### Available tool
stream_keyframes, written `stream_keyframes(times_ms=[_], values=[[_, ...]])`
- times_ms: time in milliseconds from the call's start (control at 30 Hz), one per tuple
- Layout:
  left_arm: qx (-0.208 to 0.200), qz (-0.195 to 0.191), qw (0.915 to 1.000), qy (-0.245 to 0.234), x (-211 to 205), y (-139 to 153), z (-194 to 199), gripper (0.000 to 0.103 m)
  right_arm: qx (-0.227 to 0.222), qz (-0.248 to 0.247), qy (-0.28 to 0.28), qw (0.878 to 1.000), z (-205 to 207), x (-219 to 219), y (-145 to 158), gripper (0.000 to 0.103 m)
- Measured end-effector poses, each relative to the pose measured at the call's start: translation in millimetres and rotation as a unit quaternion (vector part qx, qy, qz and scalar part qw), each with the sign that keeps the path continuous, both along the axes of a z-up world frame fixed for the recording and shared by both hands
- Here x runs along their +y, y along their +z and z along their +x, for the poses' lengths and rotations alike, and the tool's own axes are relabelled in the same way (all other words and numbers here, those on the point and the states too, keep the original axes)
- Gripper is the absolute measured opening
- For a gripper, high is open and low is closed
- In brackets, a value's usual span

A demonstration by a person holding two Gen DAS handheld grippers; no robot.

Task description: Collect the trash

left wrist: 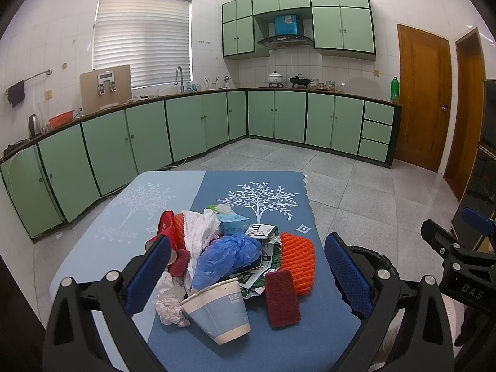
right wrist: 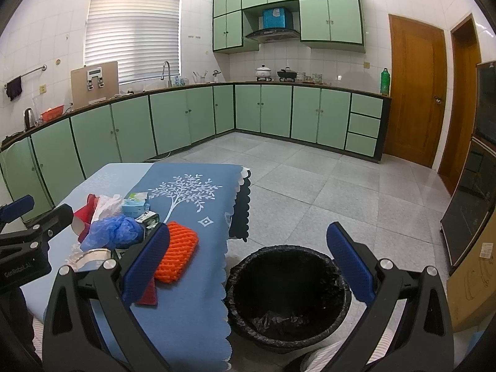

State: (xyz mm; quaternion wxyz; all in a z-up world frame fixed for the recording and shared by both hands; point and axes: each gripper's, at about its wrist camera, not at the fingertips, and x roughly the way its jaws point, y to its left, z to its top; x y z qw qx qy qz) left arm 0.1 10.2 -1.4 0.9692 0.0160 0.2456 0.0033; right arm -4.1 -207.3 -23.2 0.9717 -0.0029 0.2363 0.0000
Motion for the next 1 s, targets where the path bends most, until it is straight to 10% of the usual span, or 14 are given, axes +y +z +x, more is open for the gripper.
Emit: stream_keyframes(times_ms=[833,1000], values=[[0.012,0.021,0.9978,0.062,70,-40,4,0.097,0.023,0.016,0.055,0.998,29,50,-44,0.098],[0.029,0.013,0.9968,0.073,88,-58,6,0.097,0.035,0.018,0.075,0.996,38,73,-59,0.084]])
